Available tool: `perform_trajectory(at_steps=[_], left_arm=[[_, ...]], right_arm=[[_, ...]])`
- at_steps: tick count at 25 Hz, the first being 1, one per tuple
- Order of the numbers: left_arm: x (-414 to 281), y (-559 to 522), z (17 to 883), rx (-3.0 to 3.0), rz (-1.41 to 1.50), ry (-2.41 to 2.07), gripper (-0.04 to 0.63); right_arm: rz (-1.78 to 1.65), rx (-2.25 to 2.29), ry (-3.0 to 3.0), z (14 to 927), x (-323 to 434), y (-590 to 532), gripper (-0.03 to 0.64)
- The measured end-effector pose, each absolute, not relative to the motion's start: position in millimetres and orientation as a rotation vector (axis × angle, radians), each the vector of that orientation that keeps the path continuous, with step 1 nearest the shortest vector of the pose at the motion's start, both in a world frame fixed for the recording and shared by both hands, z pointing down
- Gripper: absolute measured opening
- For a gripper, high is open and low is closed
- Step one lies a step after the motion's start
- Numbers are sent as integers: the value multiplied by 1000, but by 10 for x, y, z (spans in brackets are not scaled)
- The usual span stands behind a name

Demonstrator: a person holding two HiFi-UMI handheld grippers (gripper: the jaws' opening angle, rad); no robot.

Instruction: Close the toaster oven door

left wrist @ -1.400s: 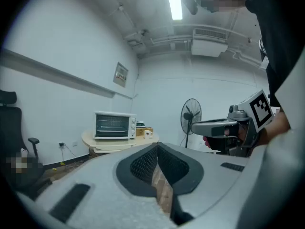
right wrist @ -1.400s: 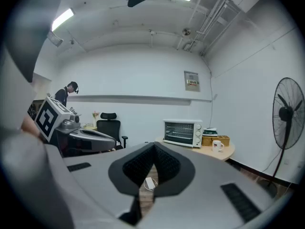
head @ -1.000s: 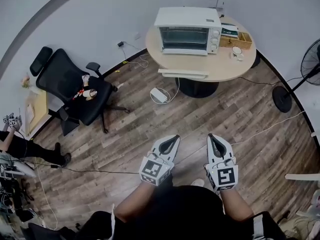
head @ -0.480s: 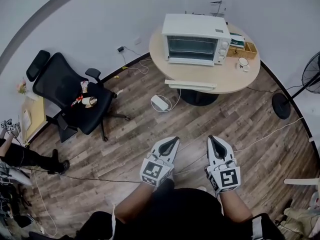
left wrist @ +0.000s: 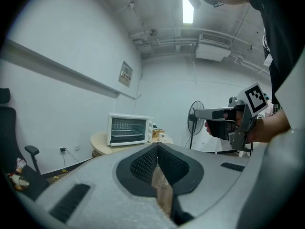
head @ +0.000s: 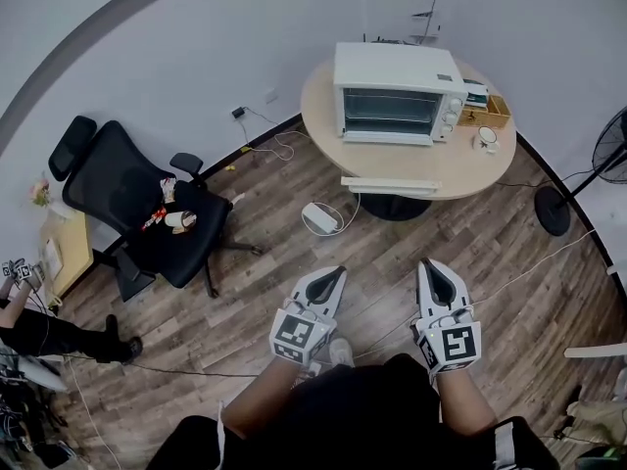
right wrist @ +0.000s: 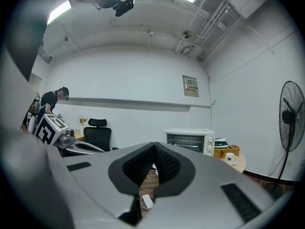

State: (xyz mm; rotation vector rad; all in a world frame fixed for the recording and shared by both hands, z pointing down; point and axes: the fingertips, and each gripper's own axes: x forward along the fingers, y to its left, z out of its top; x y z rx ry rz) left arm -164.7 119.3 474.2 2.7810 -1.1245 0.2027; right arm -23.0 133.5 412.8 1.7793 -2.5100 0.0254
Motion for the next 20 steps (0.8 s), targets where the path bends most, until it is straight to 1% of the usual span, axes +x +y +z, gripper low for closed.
perform_trajectory(at_steps=[10, 20], left_arm=[[-1716, 731, 4707, 2813, 273, -1169, 3], [-1426, 83, 4756, 2801, 307, -1159, 3]], right_arm=[[-88, 1804, -2470, 4004, -190, 976, -3], [-20, 1814, -2480, 4128, 190, 284, -3]])
